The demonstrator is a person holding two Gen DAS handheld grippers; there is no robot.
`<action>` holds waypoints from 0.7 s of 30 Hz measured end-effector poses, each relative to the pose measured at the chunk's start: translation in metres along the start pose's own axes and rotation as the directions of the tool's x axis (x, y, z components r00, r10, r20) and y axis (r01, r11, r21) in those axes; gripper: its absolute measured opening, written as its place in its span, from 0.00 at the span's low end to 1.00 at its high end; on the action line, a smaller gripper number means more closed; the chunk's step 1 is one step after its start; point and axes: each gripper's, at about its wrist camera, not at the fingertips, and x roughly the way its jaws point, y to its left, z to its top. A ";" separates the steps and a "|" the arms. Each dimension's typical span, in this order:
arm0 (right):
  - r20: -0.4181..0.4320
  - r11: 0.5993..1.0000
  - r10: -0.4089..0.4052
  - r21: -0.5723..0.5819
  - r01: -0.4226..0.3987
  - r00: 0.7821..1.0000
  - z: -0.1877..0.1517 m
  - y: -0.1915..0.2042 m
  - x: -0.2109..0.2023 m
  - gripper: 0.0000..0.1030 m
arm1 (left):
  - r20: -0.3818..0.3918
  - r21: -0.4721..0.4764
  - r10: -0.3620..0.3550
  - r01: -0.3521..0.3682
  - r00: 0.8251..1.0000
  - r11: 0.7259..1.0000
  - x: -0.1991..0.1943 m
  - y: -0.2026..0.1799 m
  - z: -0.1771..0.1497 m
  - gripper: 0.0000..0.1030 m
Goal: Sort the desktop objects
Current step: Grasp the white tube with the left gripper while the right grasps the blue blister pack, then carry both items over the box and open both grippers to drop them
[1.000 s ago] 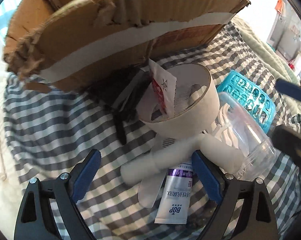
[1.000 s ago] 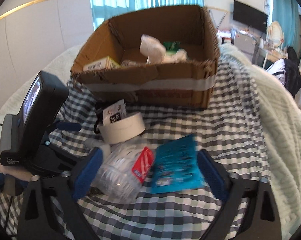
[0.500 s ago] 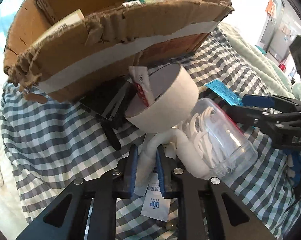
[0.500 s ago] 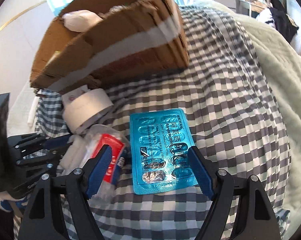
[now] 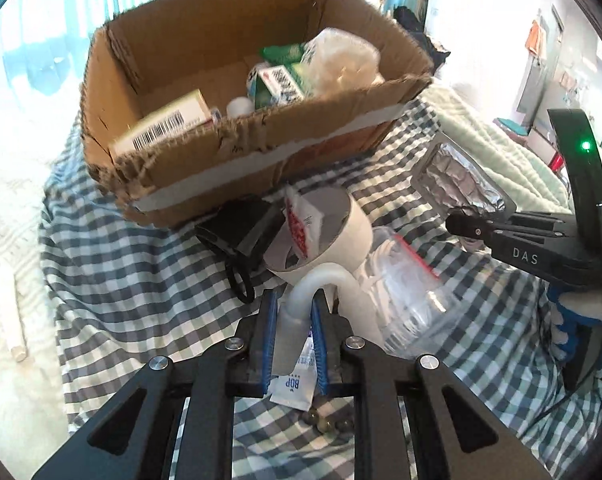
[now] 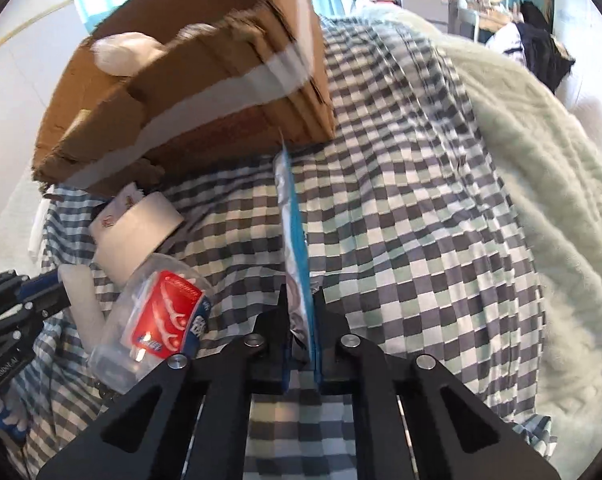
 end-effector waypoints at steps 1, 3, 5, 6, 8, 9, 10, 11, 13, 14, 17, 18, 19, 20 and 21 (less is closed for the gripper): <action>0.011 1.000 0.001 -0.008 0.000 1.000 -0.001 0.002 -0.004 0.06 | 0.008 0.006 0.006 -0.006 1.000 1.000 -0.005 -0.001 -0.001 0.16; 0.040 1.000 -0.003 -0.014 0.003 0.999 -0.002 0.005 -0.015 0.06 | 0.029 0.004 0.010 -0.010 1.000 1.000 -0.014 -0.002 -0.001 0.16; 0.075 1.000 0.012 -0.024 -0.011 0.997 -0.007 0.005 -0.027 0.06 | 0.045 -0.005 0.007 -0.007 0.999 1.000 -0.022 -0.002 -0.001 0.16; 0.092 1.000 0.012 -0.025 -0.010 0.996 -0.007 0.005 -0.034 0.06 | 0.054 -0.008 0.011 -0.010 0.999 1.000 -0.026 -0.002 -0.001 0.16; 0.137 0.999 0.018 -0.037 -0.013 0.990 -0.007 0.010 -0.048 0.06 | 0.071 -0.015 0.021 -0.020 0.997 1.000 -0.033 -0.002 -0.002 0.16; 0.151 0.999 0.020 -0.041 -0.014 0.988 -0.003 0.010 -0.050 0.06 | 0.080 -0.023 0.022 -0.020 0.997 1.000 -0.037 -0.001 -0.003 0.16; 0.167 0.999 0.019 -0.047 -0.012 0.986 -0.002 0.013 -0.056 0.06 | 0.089 -0.029 0.024 -0.021 0.996 0.999 -0.040 0.000 -0.003 0.16; 0.187 0.998 0.020 -0.055 -0.010 0.982 -0.003 0.016 -0.063 0.06 | 0.101 -0.035 0.029 -0.025 0.995 0.999 -0.043 0.001 -0.003 0.16; 0.208 0.998 0.025 -0.063 -0.012 0.978 -0.003 0.022 -0.076 0.06 | 0.117 -0.030 0.041 -0.038 0.992 0.999 -0.049 0.000 -0.002 0.16; 0.224 0.997 0.030 -0.070 -0.014 0.974 -0.004 0.025 -0.083 0.06 | 0.124 -0.028 0.039 -0.036 0.992 0.999 -0.053 0.000 -0.001 0.16; 0.272 0.996 0.036 -0.090 -0.012 0.962 -0.002 0.028 -0.100 0.07 | 0.154 -0.038 0.037 -0.032 0.987 0.999 -0.065 -0.001 0.003 0.16; 0.289 0.996 0.042 -0.093 -0.016 0.956 -0.001 0.028 -0.106 0.06 | 0.168 -0.042 0.040 -0.034 0.985 0.999 -0.071 -0.001 0.006 0.16; 0.305 0.995 0.050 -0.095 -0.022 0.951 0.000 0.028 -0.113 0.07 | 0.184 -0.045 0.045 -0.038 0.982 0.998 -0.076 -0.001 0.009 0.16; 0.320 0.995 0.059 -0.097 -0.029 0.946 0.000 0.027 -0.121 0.06 | 0.204 -0.049 0.050 -0.041 0.978 0.998 -0.083 -0.001 0.012 0.16; 0.335 0.994 0.066 -0.099 -0.034 0.940 0.001 0.027 -0.128 0.07 | 0.221 -0.054 0.054 -0.043 0.974 0.998 -0.090 -0.001 0.015 0.16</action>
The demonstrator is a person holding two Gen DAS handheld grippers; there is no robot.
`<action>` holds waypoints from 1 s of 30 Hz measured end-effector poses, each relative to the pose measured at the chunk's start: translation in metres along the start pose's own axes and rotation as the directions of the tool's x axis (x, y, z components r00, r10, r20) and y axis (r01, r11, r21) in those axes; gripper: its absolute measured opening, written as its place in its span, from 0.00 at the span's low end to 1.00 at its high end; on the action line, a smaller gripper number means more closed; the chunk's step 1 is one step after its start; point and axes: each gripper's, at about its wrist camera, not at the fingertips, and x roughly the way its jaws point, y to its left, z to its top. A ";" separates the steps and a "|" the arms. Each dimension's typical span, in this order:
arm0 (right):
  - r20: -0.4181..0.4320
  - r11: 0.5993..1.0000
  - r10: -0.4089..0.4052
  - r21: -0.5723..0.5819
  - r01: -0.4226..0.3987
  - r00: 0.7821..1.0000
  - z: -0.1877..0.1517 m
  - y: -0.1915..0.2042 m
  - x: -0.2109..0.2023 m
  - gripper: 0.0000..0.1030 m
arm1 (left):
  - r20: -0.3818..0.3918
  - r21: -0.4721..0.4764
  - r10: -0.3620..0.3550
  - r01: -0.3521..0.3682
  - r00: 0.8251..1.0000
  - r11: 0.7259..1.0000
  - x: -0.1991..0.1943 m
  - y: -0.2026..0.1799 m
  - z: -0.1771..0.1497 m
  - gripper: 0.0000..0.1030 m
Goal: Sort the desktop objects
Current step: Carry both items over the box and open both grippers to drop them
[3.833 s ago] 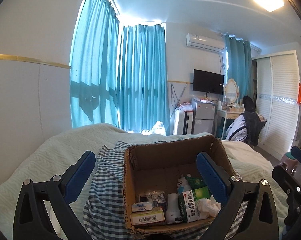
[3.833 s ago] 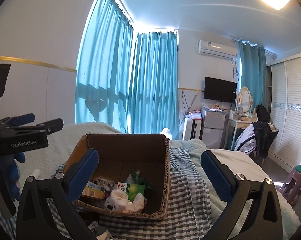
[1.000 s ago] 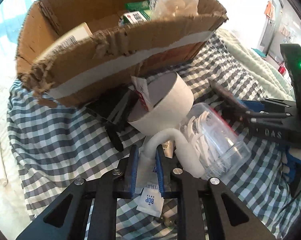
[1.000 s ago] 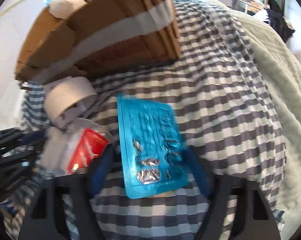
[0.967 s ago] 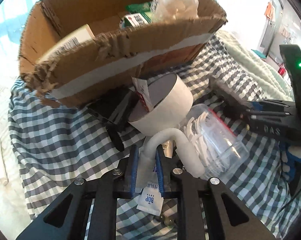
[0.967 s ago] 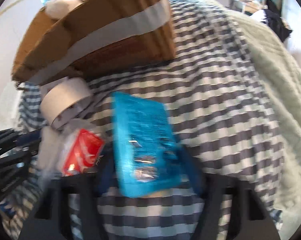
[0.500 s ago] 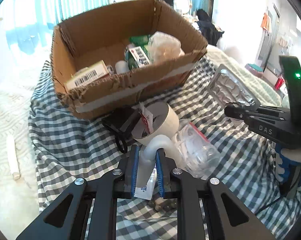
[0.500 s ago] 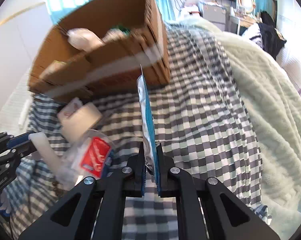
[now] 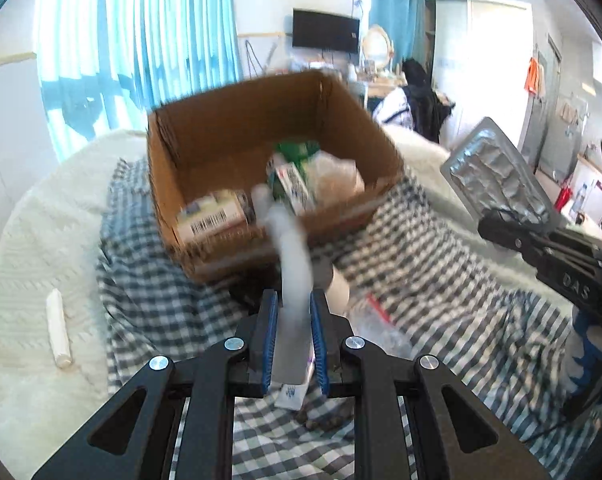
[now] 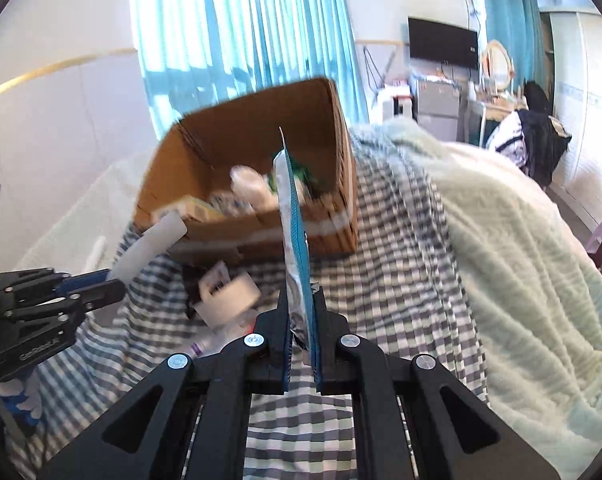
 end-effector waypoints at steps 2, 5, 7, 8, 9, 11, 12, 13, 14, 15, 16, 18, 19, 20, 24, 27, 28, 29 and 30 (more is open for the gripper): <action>0.035 1.000 0.016 -0.007 -0.016 0.999 0.008 0.004 -0.012 0.07 | 0.033 -0.005 0.007 -0.007 0.999 1.000 -0.010 0.001 0.009 0.15; 0.094 0.999 0.032 -0.029 -0.029 0.995 0.022 0.011 -0.027 0.07 | 0.085 -0.011 0.008 -0.008 0.996 1.000 -0.027 0.001 0.024 0.12; 0.119 0.998 0.048 -0.035 -0.044 0.992 0.033 0.014 -0.033 0.07 | 0.108 -0.002 0.004 -0.004 0.994 1.000 -0.036 -0.001 0.033 0.10; 0.127 0.998 0.048 -0.041 -0.043 0.991 0.037 0.015 -0.034 0.07 | 0.116 0.003 0.005 -0.005 0.993 1.000 -0.038 -0.002 0.036 0.08; 0.134 0.998 0.048 -0.048 -0.042 0.990 0.041 0.016 -0.035 0.07 | 0.121 -0.001 -0.001 0.001 0.993 1.000 -0.038 -0.001 0.039 0.08; 0.144 0.998 0.049 -0.057 -0.041 0.988 0.045 0.018 -0.035 0.07 | 0.113 -0.019 -0.037 0.039 0.993 0.999 -0.036 0.003 0.040 0.08; 0.146 0.997 0.052 -0.057 -0.044 0.988 0.047 0.019 -0.035 0.07 | 0.083 -0.026 -0.056 0.058 0.995 0.998 -0.031 0.005 0.038 0.10; 0.146 0.997 0.056 -0.057 -0.048 0.988 0.048 0.018 -0.034 0.07 | 0.035 -0.036 -0.069 0.070 0.997 0.997 -0.021 0.008 0.033 0.13; 0.145 0.997 0.059 -0.056 -0.051 0.988 0.049 0.018 -0.033 0.07 | -0.005 -0.050 -0.065 0.064 0.998 0.997 -0.012 0.009 0.027 0.19; 0.142 0.997 0.065 -0.056 -0.058 0.988 0.050 0.019 -0.032 0.07 | -0.064 -0.066 -0.053 0.049 0.997 0.997 0.001 0.012 0.018 0.28; 0.139 0.996 0.069 -0.058 -0.061 0.988 0.050 0.019 -0.032 0.07 | -0.119 -0.072 -0.043 0.034 0.992 0.997 0.012 0.014 0.008 0.57; 0.140 0.996 0.071 -0.068 -0.062 0.988 0.053 0.021 -0.031 0.07 | -0.207 -0.058 -0.030 0.018 0.978 0.998 0.031 0.016 -0.013 0.73; 0.141 0.995 0.072 -0.072 -0.063 0.987 0.053 0.020 -0.034 0.07 | -0.256 -0.044 -0.035 0.025 0.966 0.999 0.039 0.016 -0.021 0.74; 0.142 0.995 0.076 -0.075 -0.066 0.987 0.055 0.020 -0.034 0.07 | -0.304 -0.033 -0.041 0.032 0.952 0.999 0.046 0.015 -0.027 0.74; 0.147 0.994 0.082 -0.085 -0.070 0.986 0.064 0.021 -0.035 0.07 | -0.524 0.013 -0.069 0.089 0.849 0.996 0.087 0.015 -0.059 0.74; 0.156 0.993 0.080 -0.094 -0.066 0.985 0.074 0.021 -0.034 0.07 | -0.610 0.045 -0.048 0.095 0.791 0.994 0.108 0.013 -0.076 0.56; 0.161 0.993 0.080 -0.100 -0.065 0.984 0.079 0.022 -0.034 0.07 | -0.618 0.041 -0.048 0.093 0.785 0.995 0.110 0.013 -0.078 0.21; 0.166 0.993 0.080 -0.105 -0.063 0.983 0.082 0.024 -0.034 0.07 | -0.612 0.025 -0.062 0.098 0.789 0.995 0.109 0.015 -0.076 0.11; 0.172 0.992 0.079 -0.109 -0.061 0.982 0.085 0.024 -0.033 0.07 | -0.584 0.013 -0.073 0.100 0.808 0.995 0.105 0.017 -0.071 0.11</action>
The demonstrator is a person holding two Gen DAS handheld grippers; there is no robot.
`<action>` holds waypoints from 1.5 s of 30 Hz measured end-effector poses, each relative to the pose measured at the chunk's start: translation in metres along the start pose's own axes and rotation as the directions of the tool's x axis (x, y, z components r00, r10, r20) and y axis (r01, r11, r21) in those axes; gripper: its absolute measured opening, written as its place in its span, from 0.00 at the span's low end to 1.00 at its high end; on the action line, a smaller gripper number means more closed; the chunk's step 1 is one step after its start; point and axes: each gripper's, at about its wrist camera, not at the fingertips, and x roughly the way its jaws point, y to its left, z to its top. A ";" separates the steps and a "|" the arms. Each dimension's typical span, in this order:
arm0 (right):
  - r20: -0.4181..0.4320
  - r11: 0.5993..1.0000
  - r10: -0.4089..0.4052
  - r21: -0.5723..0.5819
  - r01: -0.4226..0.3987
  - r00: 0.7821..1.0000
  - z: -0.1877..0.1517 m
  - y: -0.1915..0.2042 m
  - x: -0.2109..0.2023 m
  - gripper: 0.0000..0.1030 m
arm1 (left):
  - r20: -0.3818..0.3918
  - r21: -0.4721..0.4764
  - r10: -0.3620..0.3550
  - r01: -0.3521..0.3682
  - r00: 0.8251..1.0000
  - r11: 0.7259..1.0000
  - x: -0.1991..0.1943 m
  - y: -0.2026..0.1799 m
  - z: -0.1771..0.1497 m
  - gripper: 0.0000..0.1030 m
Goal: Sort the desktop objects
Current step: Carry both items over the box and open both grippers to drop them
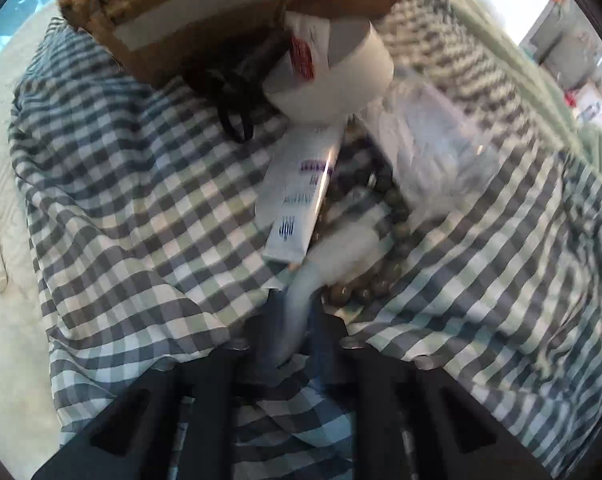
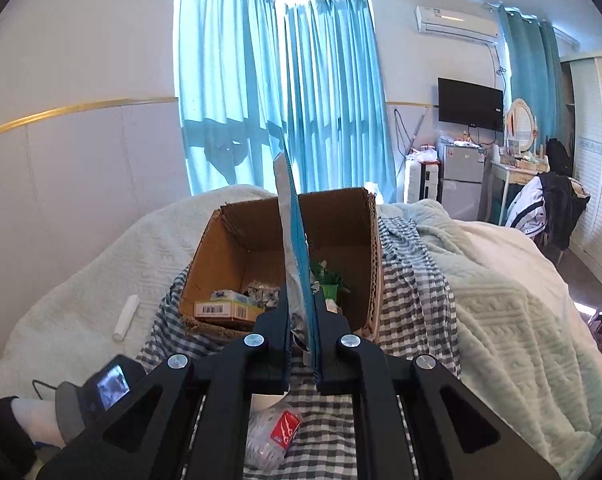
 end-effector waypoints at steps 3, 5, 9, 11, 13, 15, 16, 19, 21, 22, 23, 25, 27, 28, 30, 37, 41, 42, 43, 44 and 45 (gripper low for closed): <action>0.021 1.000 0.006 -0.004 -0.006 1.000 0.010 -0.001 0.000 0.07 | 0.104 -0.015 0.019 -0.017 0.994 1.000 -0.028 0.002 0.003 0.09; 0.035 1.000 0.012 -0.006 -0.012 0.999 0.017 -0.002 0.002 0.07 | 0.160 -0.027 0.027 -0.023 0.987 0.999 -0.049 0.005 0.007 0.09; 0.051 1.000 0.025 -0.012 -0.024 0.998 0.027 -0.002 0.011 0.07 | 0.294 -0.040 0.012 0.000 0.956 0.999 -0.095 0.016 0.023 0.09; 0.056 1.000 0.029 -0.014 -0.028 0.998 0.031 -0.003 0.018 0.07 | 0.359 -0.043 0.020 -0.005 0.933 0.999 -0.118 0.015 0.034 0.09; 0.059 0.999 0.031 -0.014 -0.030 0.998 0.033 -0.004 0.024 0.07 | 0.430 -0.049 0.029 -0.009 0.902 0.999 -0.137 0.017 0.051 0.09; 0.060 0.999 0.032 -0.012 -0.031 0.998 0.036 -0.005 0.033 0.07 | 0.490 -0.052 0.024 0.002 0.871 0.999 -0.156 0.018 0.066 0.09; 0.061 0.999 0.033 -0.009 -0.033 0.998 0.038 -0.006 0.037 0.07 | 0.519 -0.053 0.017 0.012 0.855 0.999 -0.164 0.019 0.073 0.09; 0.064 0.999 0.034 -0.006 -0.034 0.997 0.041 -0.009 0.051 0.07 | 0.586 -0.049 0.008 0.026 0.810 0.998 -0.180 0.022 0.092 0.09; 0.060 0.999 0.035 -0.005 -0.035 0.998 0.043 -0.012 0.061 0.07 | 0.621 -0.052 0.020 0.015 0.783 0.999 -0.182 0.022 0.108 0.09; 0.057 0.999 0.034 -0.006 -0.033 0.998 0.042 -0.014 0.066 0.07 | 0.635 -0.059 0.032 0.007 0.772 0.998 -0.180 0.022 0.116 0.09; 0.052 0.999 0.032 -0.007 -0.032 0.998 0.042 -0.016 0.073 0.07 | 0.650 -0.070 0.045 0.001 0.759 0.998 -0.178 0.023 0.124 0.09; 0.041 0.999 0.032 -0.006 -0.032 0.999 0.040 -0.021 0.085 0.07 | 0.673 -0.101 0.055 0.018 0.738 0.995 -0.169 0.029 0.140 0.09; 0.025 0.999 0.034 -0.005 -0.034 0.999 0.036 -0.025 0.101 0.07 | 0.685 -0.132 0.070 0.029 0.725 0.991 -0.160 0.038 0.153 0.09; 0.017 0.999 0.035 -0.002 -0.035 0.999 0.034 -0.028 0.108 0.07 | 0.686 -0.145 0.082 0.024 0.723 0.989 -0.154 0.041 0.160 0.09; -0.001 0.999 0.041 0.002 -0.041 0.999 0.029 -0.032 0.124 0.07 | 0.688 -0.170 0.101 0.023 0.719 0.985 -0.139 0.050 0.172 0.09; -0.072 0.999 0.041 0.003 -0.041 0.997 0.007 -0.040 0.180 0.07 | 0.662 -0.265 0.226 -0.058 0.714 0.962 -0.093 0.067 0.182 0.23; -0.092 1.000 0.021 -0.008 -0.022 0.996 -0.001 -0.040 0.191 0.13 | 0.680 -0.280 0.236 -0.052 0.694 0.959 -0.092 0.074 0.176 0.66; -0.085 1.000 0.013 -0.010 -0.014 0.996 -0.002 -0.041 0.189 0.25 | 0.689 -0.292 0.246 -0.050 0.682 0.955 -0.095 0.076 0.174 0.67; -0.074 1.000 0.007 -0.008 -0.008 0.997 -0.002 -0.042 0.187 0.31 | 0.694 -0.297 0.246 -0.042 0.677 0.954 -0.098 0.078 0.171 0.67; -0.058 1.000 0.002 0.002 -0.002 0.998 -0.001 -0.043 0.182 0.42 | 0.697 -0.301 0.243 -0.033 0.674 0.953 -0.101 0.080 0.169 0.68; -0.047 1.000 -0.003 0.010 0.004 0.999 0.000 -0.044 0.179 0.49 | 0.702 -0.309 0.246 -0.025 0.668 0.951 -0.106 0.082 0.165 0.69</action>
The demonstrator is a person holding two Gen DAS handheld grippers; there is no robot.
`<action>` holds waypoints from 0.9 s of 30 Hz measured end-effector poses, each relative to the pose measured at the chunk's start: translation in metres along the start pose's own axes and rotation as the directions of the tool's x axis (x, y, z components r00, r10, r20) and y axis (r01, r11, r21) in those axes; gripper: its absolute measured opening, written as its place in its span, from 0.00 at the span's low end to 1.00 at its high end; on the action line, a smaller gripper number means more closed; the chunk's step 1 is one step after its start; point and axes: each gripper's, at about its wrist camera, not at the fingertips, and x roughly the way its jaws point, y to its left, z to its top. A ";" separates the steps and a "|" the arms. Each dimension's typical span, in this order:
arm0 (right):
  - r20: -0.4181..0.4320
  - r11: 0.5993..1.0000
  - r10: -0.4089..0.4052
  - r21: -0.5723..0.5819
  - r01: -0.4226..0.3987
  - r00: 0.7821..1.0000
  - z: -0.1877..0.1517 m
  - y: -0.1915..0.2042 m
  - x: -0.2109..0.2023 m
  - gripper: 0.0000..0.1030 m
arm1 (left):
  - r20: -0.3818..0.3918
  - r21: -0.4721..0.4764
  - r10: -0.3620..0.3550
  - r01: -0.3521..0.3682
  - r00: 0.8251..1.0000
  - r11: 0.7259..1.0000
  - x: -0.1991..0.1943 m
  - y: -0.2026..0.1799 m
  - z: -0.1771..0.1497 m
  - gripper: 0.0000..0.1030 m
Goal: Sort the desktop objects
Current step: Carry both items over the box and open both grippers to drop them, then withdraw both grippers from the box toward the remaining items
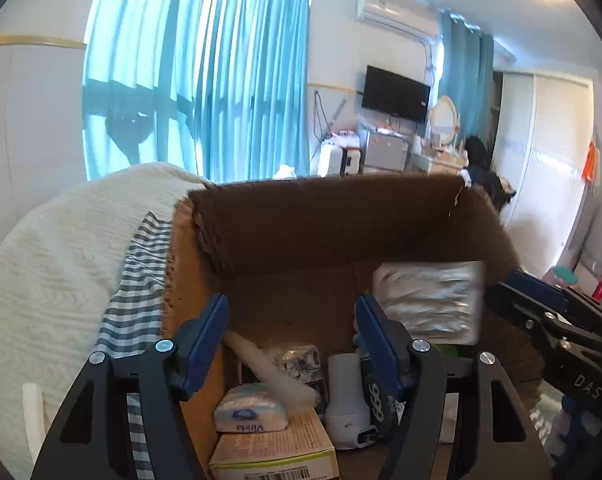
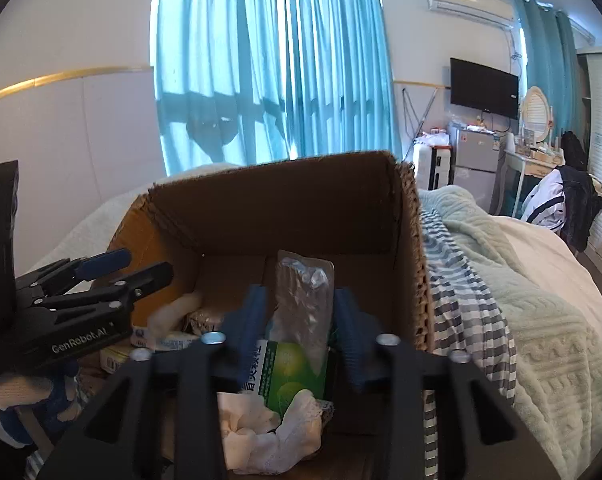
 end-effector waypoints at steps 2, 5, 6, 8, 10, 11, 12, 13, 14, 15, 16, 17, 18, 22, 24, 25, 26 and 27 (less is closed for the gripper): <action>0.037 1.000 -0.010 0.021 0.009 0.999 0.002 -0.002 -0.013 0.56 | 0.031 -0.019 0.012 -0.012 0.999 1.000 -0.013 0.004 0.004 0.81; 0.081 0.999 -0.033 0.035 0.030 0.996 0.006 0.003 -0.031 0.66 | 0.096 -0.039 0.047 -0.043 0.994 0.998 -0.038 0.008 0.010 0.94; 0.093 0.999 -0.037 0.039 0.034 0.995 0.008 0.004 -0.037 0.72 | 0.114 -0.043 0.055 -0.050 0.992 0.998 -0.047 0.009 0.012 0.96; 0.114 0.998 -0.038 0.051 0.032 0.993 0.011 0.004 -0.050 0.76 | 0.147 -0.052 0.069 -0.062 0.987 0.997 -0.063 0.012 0.014 1.00; 0.135 0.997 -0.046 0.069 0.037 0.990 0.012 0.006 -0.063 0.82 | 0.166 -0.054 0.091 -0.083 0.982 0.995 -0.075 0.014 0.015 1.00; 0.143 0.996 -0.048 0.077 0.037 0.989 0.013 0.006 -0.068 0.88 | 0.168 -0.055 0.106 -0.098 0.980 0.994 -0.078 0.020 0.015 1.00; 0.150 0.996 -0.050 0.086 0.037 0.987 0.013 0.006 -0.074 0.91 | 0.173 -0.062 0.121 -0.112 0.977 0.992 -0.085 0.022 0.013 1.00; 0.156 0.995 -0.054 0.094 0.039 0.986 0.011 0.006 -0.080 0.93 | 0.180 -0.067 0.127 -0.117 0.975 0.991 -0.091 0.024 0.012 1.00; 0.163 0.994 -0.058 0.099 0.042 0.985 0.009 0.007 -0.087 0.96 | 0.188 -0.072 0.131 -0.120 0.973 0.990 -0.097 0.024 0.010 1.00; 0.168 0.994 -0.060 0.100 0.044 0.984 0.010 0.010 -0.090 0.99 | 0.197 -0.076 0.135 -0.122 0.971 0.990 -0.105 0.023 0.008 1.00; 0.173 0.994 -0.066 0.098 0.050 0.983 0.009 0.012 -0.094 0.99 | 0.206 -0.078 0.137 -0.124 0.969 0.989 -0.109 0.022 0.008 1.00; 0.177 0.994 -0.079 0.093 0.063 0.981 0.008 0.015 -0.099 1.00 | 0.216 -0.079 0.141 -0.127 0.966 0.989 -0.114 0.023 0.007 1.00; 0.179 0.993 -0.088 0.089 0.073 0.980 0.007 0.015 -0.103 1.00 | 0.224 -0.079 0.151 -0.136 0.963 0.988 -0.118 0.022 0.006 1.00; 0.186 0.989 -0.136 0.076 0.123 0.973 0.000 0.022 -0.119 1.00 | 0.245 -0.055 0.220 -0.213 0.944 0.975 -0.130 0.015 0.000 1.00; 0.190 0.988 -0.147 0.066 0.137 0.971 -0.003 0.026 -0.126 1.00 | 0.253 -0.050 0.240 -0.235 0.937 0.971 -0.135 0.014 -0.005 1.00; 0.192 0.988 -0.149 0.065 0.138 0.970 -0.004 0.027 -0.128 1.00 | 0.252 -0.049 0.241 -0.236 0.937 0.971 -0.137 0.014 -0.008 1.00; 0.193 0.988 -0.151 0.066 0.141 0.970 -0.005 0.029 -0.131 1.00 | 0.246 -0.047 0.245 -0.240 0.938 0.970 -0.138 0.014 -0.010 1.00; 0.194 0.987 -0.154 0.068 0.143 0.969 -0.006 0.031 -0.133 1.00 | 0.234 -0.045 0.247 -0.243 0.940 0.969 -0.139 0.014 -0.012 1.00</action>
